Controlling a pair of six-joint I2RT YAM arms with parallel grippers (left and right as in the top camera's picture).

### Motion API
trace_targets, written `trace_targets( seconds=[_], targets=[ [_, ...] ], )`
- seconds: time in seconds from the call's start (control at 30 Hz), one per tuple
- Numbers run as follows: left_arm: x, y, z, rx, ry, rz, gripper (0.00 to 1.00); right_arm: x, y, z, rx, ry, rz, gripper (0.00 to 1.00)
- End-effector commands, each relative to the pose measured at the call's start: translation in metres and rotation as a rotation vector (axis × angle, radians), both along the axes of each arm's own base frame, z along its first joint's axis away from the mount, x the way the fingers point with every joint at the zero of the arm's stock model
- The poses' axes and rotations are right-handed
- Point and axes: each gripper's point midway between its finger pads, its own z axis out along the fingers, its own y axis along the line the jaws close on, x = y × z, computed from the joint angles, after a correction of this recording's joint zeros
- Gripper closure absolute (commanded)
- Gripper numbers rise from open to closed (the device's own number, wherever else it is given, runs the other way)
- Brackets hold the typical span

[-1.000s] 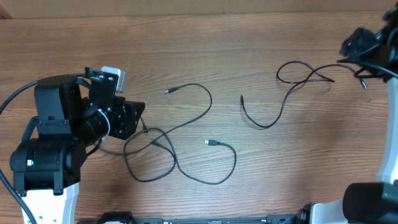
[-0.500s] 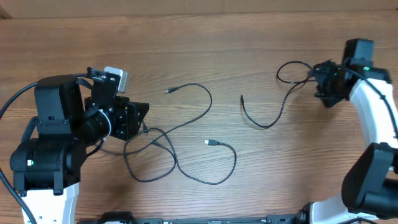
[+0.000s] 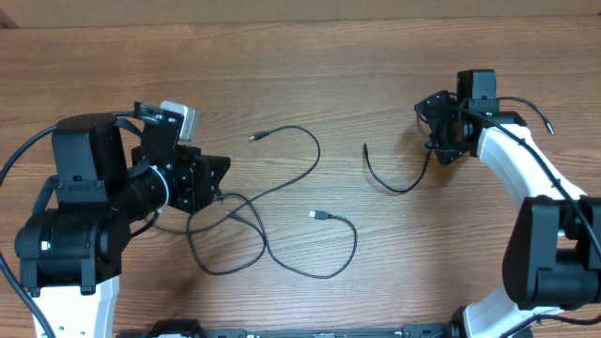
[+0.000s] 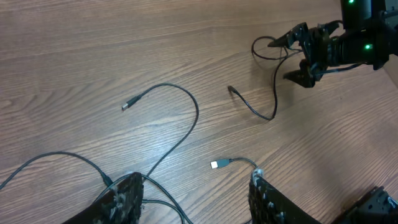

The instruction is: Untangle cables

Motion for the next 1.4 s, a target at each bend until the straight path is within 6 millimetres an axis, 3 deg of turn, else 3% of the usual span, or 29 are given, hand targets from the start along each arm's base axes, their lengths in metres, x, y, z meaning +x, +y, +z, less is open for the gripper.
trace_targets(
  seconds=[0.0, 0.13, 0.3, 0.6, 0.73, 0.9, 1.2, 1.23, 1.27, 1.3, 1.33, 1.37],
  targets=[
    [-0.001, -0.001, 0.010, -0.008, -0.028, -0.008, 0.46, -0.002, 0.001, -0.002, 0.030, 0.010, -0.006, 0.02],
    [-0.001, -0.001, 0.009, -0.009, -0.024, -0.008, 0.46, -0.007, -0.004, -0.005, 0.009, 0.028, 0.006, 0.02],
    [-0.004, -0.001, 0.006, -0.009, -0.005, -0.008, 0.46, -0.003, -0.017, -0.004, -0.102, -0.001, 0.075, 0.11],
    [-0.005, -0.001, 0.005, -0.009, -0.001, -0.008, 0.46, -0.002, -0.041, -0.004, -0.166, -0.011, 0.111, 0.08],
    [-0.005, -0.002, 0.006, -0.015, 0.000, -0.013, 0.46, 0.005, -0.047, 0.000, -0.210, -0.047, 0.133, 0.22],
    [-0.005, -0.002, 0.006, -0.016, 0.000, -0.013, 0.46, 0.007, -0.051, 0.000, -0.233, -0.047, 0.120, 0.27],
    [-0.006, -0.003, 0.006, -0.021, 0.001, -0.018, 0.46, 0.004, -0.055, -0.022, -0.244, 0.006, 0.116, 0.27],
    [-0.006, -0.003, 0.006, -0.021, 0.001, -0.018, 0.46, 0.004, -0.055, -0.024, -0.243, 0.009, 0.117, 0.30],
    [-0.006, -0.003, 0.006, -0.021, 0.001, -0.018, 0.46, 0.005, -0.055, -0.026, -0.243, 0.010, 0.117, 0.40],
    [-0.006, -0.003, 0.006, -0.021, 0.001, -0.018, 0.46, 0.005, -0.055, -0.027, -0.243, 0.012, 0.117, 0.84],
    [-0.006, -0.003, 0.006, -0.021, 0.001, -0.018, 0.46, 0.005, -0.055, -0.028, -0.243, 0.011, 0.117, 0.96],
    [-0.006, -0.003, 0.006, -0.021, 0.001, -0.018, 0.46, 0.006, -0.055, -0.027, -0.244, 0.006, 0.116, 0.96]
  ],
)
